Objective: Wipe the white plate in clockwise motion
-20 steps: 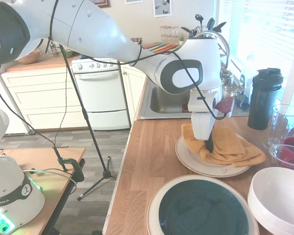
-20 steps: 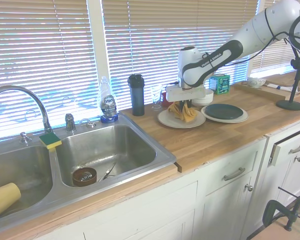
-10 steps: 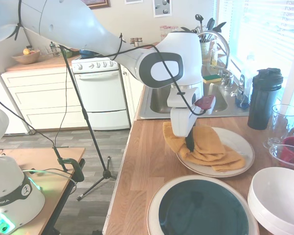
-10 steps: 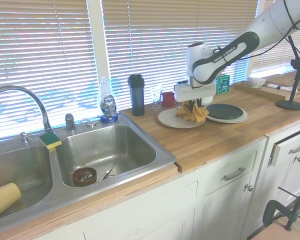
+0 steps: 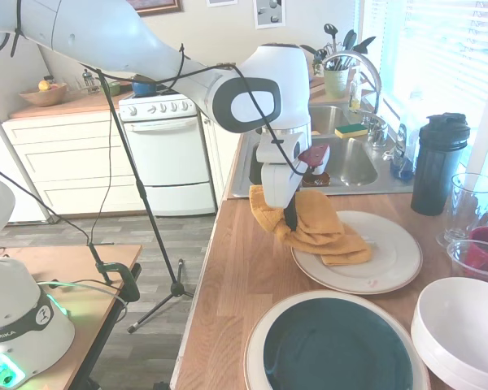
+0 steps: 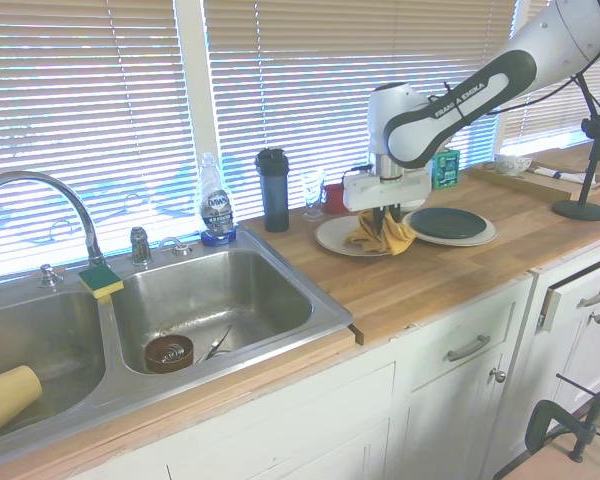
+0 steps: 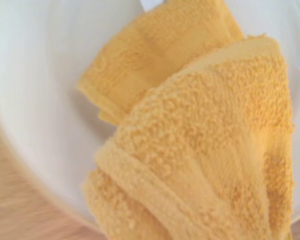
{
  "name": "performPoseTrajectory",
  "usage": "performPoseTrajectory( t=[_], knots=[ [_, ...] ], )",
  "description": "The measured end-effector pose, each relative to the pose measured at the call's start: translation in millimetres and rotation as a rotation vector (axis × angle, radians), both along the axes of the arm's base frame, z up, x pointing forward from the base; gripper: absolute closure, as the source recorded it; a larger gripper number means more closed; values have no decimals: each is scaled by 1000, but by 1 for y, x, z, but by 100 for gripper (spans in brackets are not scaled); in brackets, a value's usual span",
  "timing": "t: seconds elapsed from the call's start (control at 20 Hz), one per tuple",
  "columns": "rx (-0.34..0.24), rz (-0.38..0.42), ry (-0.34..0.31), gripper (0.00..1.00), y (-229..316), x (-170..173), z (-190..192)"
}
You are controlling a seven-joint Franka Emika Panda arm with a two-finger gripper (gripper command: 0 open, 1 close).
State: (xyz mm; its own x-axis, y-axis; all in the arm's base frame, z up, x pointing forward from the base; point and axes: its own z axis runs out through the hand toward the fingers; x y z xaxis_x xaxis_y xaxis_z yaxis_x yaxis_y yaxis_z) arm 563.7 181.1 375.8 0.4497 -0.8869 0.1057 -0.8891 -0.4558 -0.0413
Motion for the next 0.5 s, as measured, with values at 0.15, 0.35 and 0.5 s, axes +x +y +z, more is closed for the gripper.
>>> performPoseTrajectory(
  t=[0.15,0.35,0.5],
  knots=[
    [23,23,-35,100,16,-7,23],
    [55,71,-62,100,52,-29,57],
    [71,103,-66,100,79,-48,73]
  ],
)
